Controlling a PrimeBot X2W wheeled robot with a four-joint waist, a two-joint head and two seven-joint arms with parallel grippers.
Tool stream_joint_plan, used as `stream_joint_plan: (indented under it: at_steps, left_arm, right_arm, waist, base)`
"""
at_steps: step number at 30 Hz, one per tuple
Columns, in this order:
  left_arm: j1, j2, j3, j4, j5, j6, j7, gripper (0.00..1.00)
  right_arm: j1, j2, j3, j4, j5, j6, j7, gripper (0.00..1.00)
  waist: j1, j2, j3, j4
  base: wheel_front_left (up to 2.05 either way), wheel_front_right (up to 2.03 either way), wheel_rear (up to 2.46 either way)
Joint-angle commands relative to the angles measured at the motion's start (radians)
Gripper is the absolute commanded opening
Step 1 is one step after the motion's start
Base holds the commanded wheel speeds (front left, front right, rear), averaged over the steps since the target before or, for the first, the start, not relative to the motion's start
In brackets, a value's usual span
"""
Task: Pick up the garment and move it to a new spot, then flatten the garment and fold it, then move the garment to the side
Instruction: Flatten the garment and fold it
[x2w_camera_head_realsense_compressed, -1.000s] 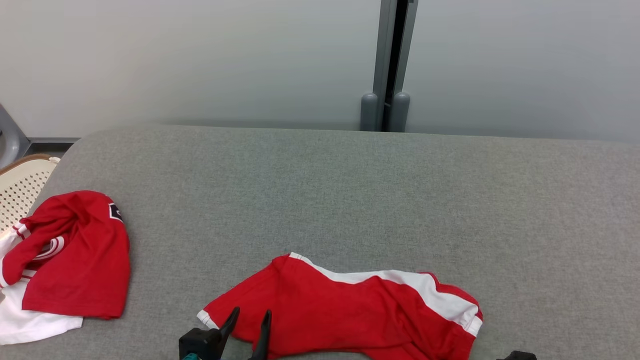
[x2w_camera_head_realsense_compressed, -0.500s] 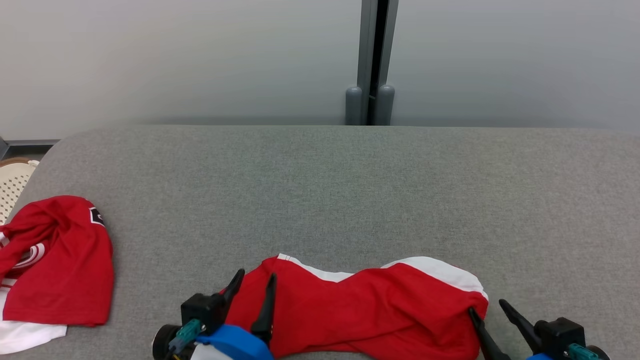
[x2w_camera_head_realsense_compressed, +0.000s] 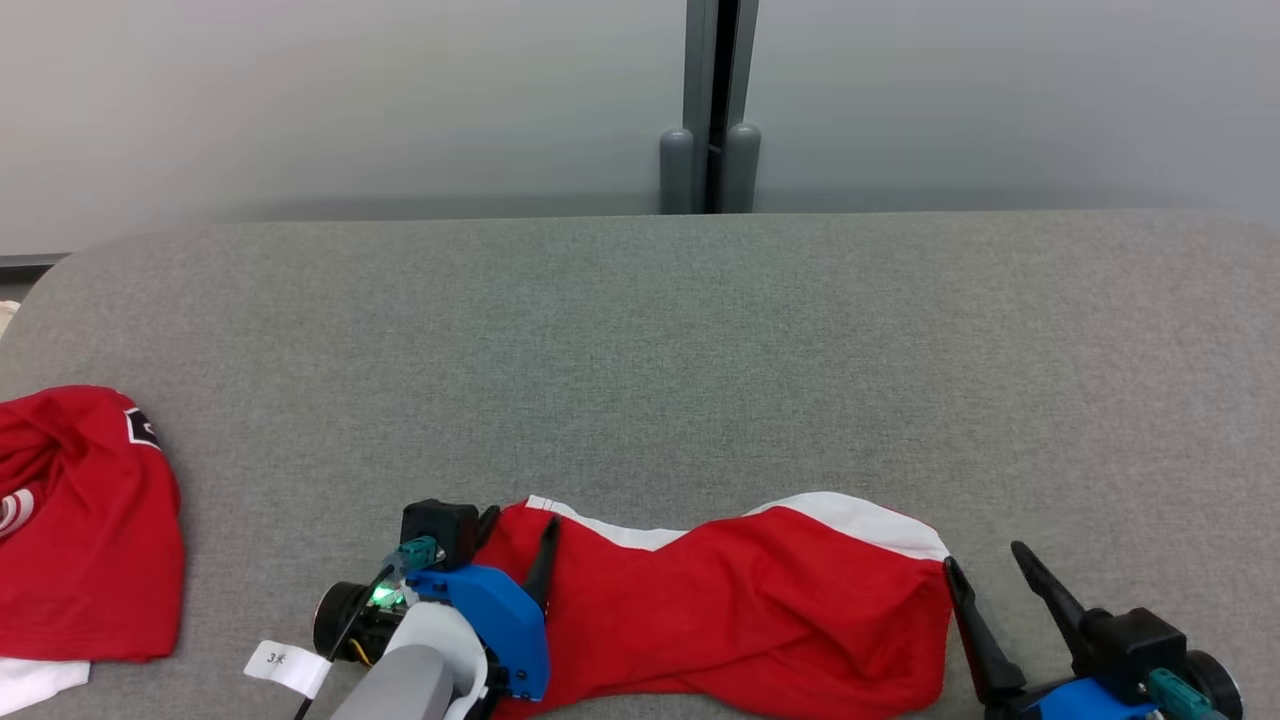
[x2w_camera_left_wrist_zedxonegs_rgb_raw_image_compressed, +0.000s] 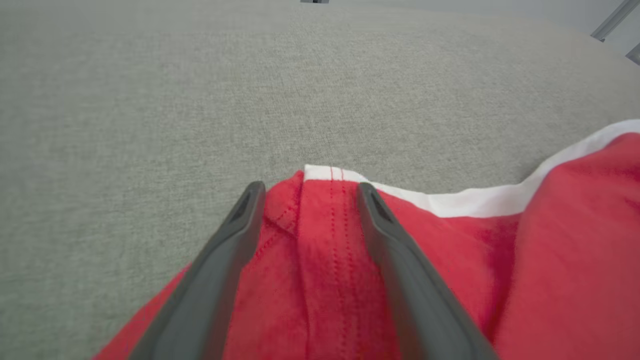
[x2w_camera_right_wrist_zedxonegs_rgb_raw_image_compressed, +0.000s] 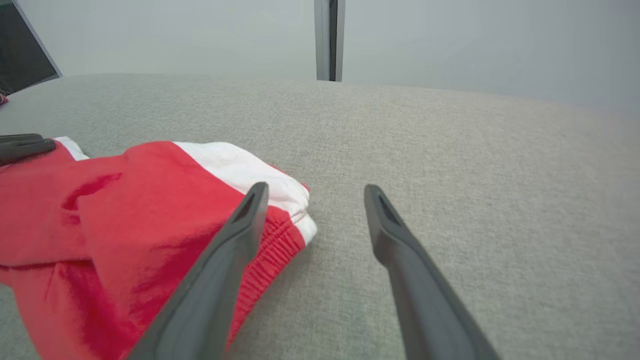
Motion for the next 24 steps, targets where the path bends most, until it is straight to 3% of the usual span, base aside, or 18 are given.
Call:
stream_joint_plan:
  at_steps: [1, 16, 17, 19, 20, 24]
  left_arm:
    - [-0.017, -0.001, -0.016, 0.018, -0.015, -0.001, 0.000, 1.00]
    - [-0.020, -0.006, -0.138, 0.080, -0.090, -0.002, -0.074, 1.00]
    - [-0.018, -0.007, -0.150, 0.080, -0.093, -0.001, -0.073, 0.84]
    - [-0.015, -0.006, -0.166, 0.084, -0.105, -0.001, -0.076, 0.20]
    - [-0.015, -0.007, -0.173, 0.084, -0.112, -0.001, -0.080, 0.00]
    - [-0.019, -0.007, -0.184, 0.076, -0.135, -0.001, -0.100, 0.00]
  right_arm:
    - [0.011, 0.006, -0.022, -0.018, -0.012, 0.000, -0.001, 1.00]
    - [0.020, 0.041, -0.061, -0.026, -0.046, 0.000, -0.001, 1.00]
    - [0.021, 0.041, -0.059, -0.023, -0.046, 0.000, -0.001, 1.00]
    - [0.020, 0.042, -0.056, -0.018, -0.047, 0.000, -0.001, 1.00]
    - [0.018, 0.043, -0.054, -0.017, -0.046, 0.000, -0.001, 1.00]
    - [0.015, 0.042, -0.054, -0.011, -0.040, 0.000, -0.001, 1.00]
  waist:
    - [-0.0001, 0.0000, 0.005, -0.005]
    - [-0.0001, 0.0000, 0.007, 0.000]
    - [-0.0001, 0.0000, 0.005, 0.001]
    - [-0.0001, 0.0000, 0.001, 0.001]
    - [-0.0001, 0.0000, 0.000, 0.002]
    - [-0.0001, 0.0000, -0.008, 0.007]
  base:
    - [0.00, 0.00, 0.00]
    - [0.00, 0.00, 0.00]
    - [0.00, 0.00, 0.00]
    - [0.00, 0.00, 0.00]
    - [0.00, 0.00, 0.00]
    - [0.00, 0.00, 0.00]
